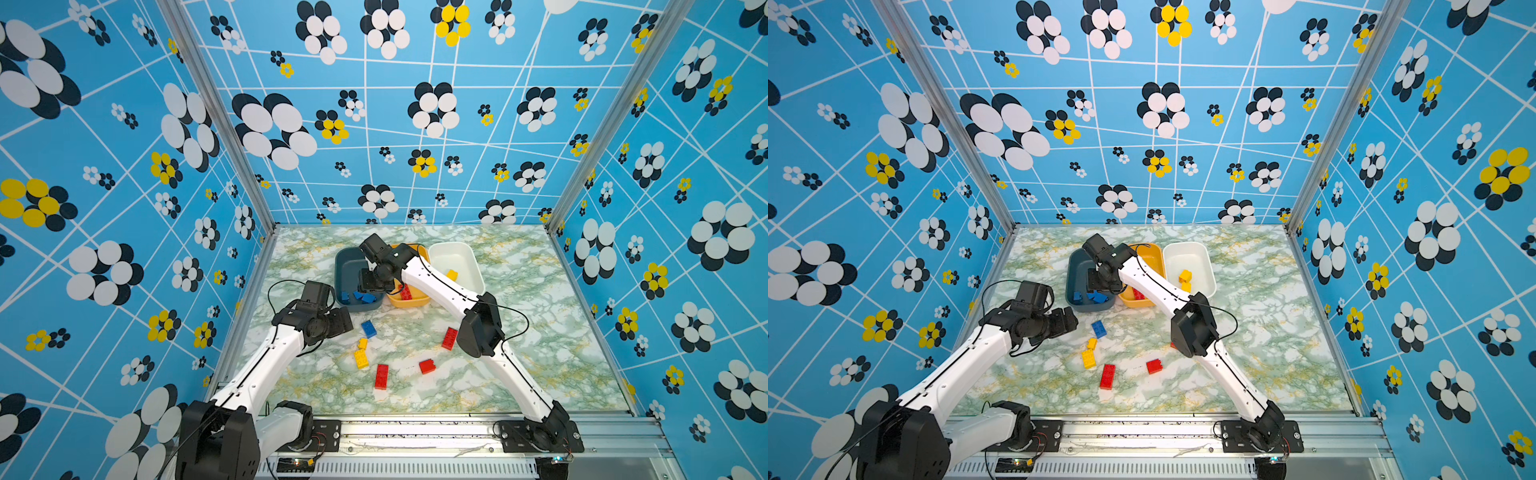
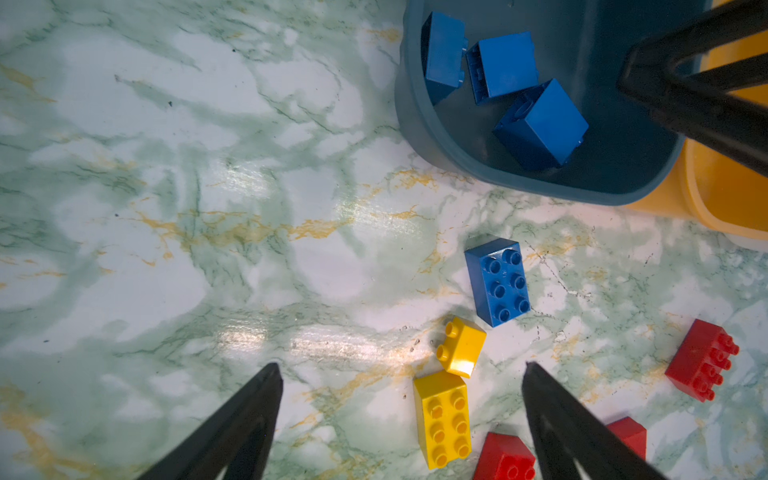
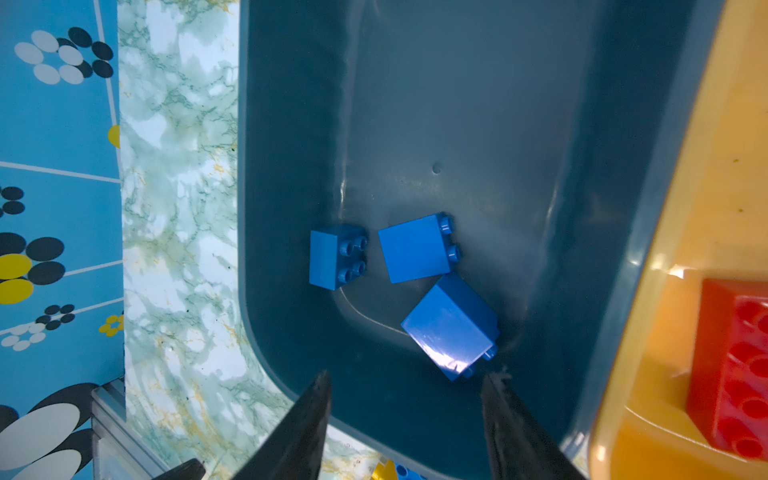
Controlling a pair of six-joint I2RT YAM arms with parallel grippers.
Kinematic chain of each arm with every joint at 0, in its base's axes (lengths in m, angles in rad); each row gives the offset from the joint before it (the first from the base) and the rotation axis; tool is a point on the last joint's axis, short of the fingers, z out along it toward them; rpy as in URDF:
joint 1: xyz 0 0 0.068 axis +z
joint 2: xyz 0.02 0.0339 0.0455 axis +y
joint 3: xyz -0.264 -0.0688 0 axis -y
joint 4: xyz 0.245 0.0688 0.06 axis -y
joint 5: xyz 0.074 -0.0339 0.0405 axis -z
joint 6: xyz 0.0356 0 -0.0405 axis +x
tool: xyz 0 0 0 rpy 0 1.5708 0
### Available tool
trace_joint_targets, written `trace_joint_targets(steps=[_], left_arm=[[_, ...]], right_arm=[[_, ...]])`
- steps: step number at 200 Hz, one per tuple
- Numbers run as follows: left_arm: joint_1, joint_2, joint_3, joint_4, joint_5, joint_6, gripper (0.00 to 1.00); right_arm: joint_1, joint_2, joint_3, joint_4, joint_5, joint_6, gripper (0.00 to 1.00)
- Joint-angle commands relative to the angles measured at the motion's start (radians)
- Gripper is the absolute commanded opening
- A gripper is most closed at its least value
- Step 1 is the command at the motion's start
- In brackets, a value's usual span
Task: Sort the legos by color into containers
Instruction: 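Open right gripper to drop the blue brick into the teal bin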
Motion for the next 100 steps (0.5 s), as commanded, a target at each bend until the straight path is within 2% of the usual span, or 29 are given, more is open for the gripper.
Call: trace_joint_targets(steps=[1, 49, 100], left_arm=[[0.005, 0.018, 0.014, 0.005, 0.01, -0.002, 0.92], [-0.023, 0.054, 0.045, 0.019, 0.009, -0.005, 0.91], [-0.103, 0.133, 0.102, 0.044, 0.004, -0.026, 0.89]], right_arm=[[0.002, -0.057, 0.024, -0.037, 0.004, -0.018, 0.6], [0.002, -0.142, -0.018, -0.056, 0.028, -0.035, 0.62], [0.003, -0.31, -0.25, -0.002, 0.064, -0.038, 0.67]])
